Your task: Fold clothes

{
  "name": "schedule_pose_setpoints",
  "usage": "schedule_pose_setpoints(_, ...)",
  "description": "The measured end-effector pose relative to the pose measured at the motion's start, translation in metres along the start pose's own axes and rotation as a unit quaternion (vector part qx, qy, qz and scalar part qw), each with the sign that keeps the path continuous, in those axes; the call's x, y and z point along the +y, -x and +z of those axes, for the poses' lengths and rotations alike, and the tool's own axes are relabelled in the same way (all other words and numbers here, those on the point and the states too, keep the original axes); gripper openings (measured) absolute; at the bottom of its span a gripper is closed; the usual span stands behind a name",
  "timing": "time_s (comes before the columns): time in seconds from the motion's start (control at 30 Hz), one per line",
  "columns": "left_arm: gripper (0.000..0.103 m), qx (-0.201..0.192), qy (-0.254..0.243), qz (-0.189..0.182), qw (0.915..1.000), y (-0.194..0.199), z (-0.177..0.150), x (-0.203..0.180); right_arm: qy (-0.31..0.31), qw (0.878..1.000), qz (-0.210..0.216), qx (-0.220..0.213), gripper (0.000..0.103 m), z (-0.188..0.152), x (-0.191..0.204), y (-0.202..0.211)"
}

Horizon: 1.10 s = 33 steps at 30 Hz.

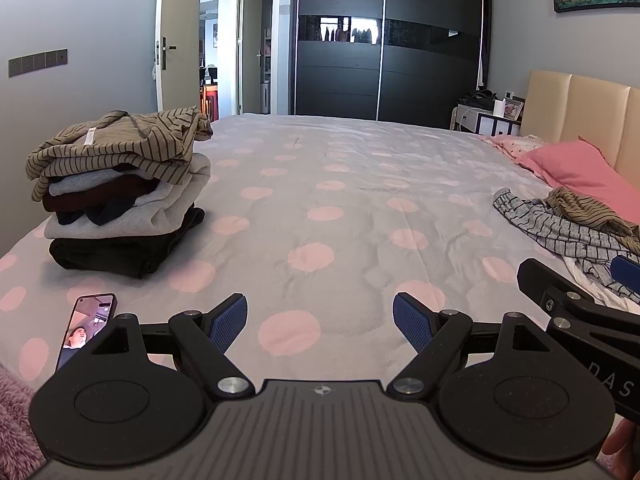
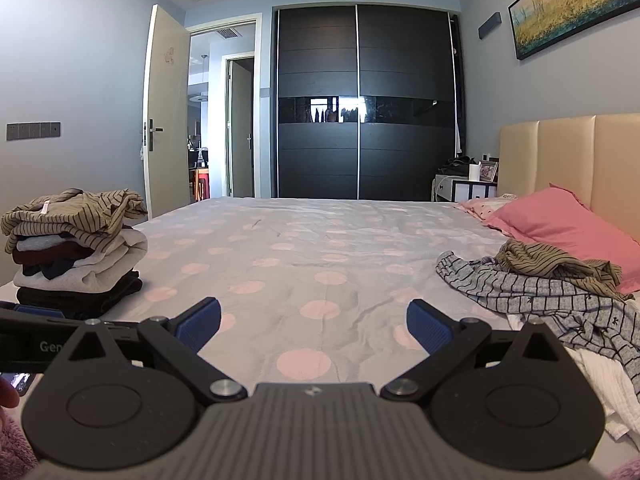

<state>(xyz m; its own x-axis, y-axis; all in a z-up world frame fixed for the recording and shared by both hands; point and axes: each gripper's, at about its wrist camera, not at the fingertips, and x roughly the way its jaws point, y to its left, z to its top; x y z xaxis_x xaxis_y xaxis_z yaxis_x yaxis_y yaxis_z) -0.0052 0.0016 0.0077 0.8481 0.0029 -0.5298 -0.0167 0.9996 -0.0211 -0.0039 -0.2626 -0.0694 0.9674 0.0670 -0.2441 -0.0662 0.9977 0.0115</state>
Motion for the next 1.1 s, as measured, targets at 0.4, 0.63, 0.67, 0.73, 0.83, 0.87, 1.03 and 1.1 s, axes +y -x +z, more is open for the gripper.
schedule_pose_setpoints(0.4,0.080,0.002,0.002,0.000,1.0000,-0.001,0.003,0.003,-0.003,1.000,0.002,0.001,0.100,0.002,-0.007,0.002)
schedule_pose_setpoints(0.63,0.080,0.004,0.003,0.001,1.0000,-0.001,0.002,0.004,-0.003,1.000,0.005,0.000,0.100,0.001,-0.007,0.000)
schedule_pose_setpoints(0.67,0.080,0.003,0.003,0.001,1.0000,-0.001,0.002,0.004,-0.003,1.000,0.005,0.000,0.100,0.001,-0.007,0.000)
schedule_pose_setpoints(0.73,0.080,0.002,0.002,0.002,1.0000,-0.001,0.002,0.003,-0.003,1.000,0.005,-0.001,0.100,0.001,-0.006,0.000)
schedule_pose_setpoints(0.83,0.080,0.002,0.002,0.001,1.0000,-0.001,0.001,0.003,-0.002,1.000,0.004,-0.002,0.100,0.001,0.002,-0.002)
schedule_pose_setpoints(0.87,0.080,0.002,0.002,0.001,1.0000,-0.001,0.001,0.003,-0.002,1.000,0.004,-0.002,0.100,0.001,0.001,-0.002)
schedule_pose_setpoints(1.03,0.080,0.003,0.001,0.002,1.0000,-0.001,0.001,0.001,-0.003,1.000,0.005,-0.001,0.100,0.001,0.000,-0.001)
schedule_pose_setpoints(1.1,0.080,0.003,0.001,0.002,1.0000,-0.001,0.000,0.001,-0.004,1.000,0.005,-0.001,0.100,0.002,-0.003,0.000)
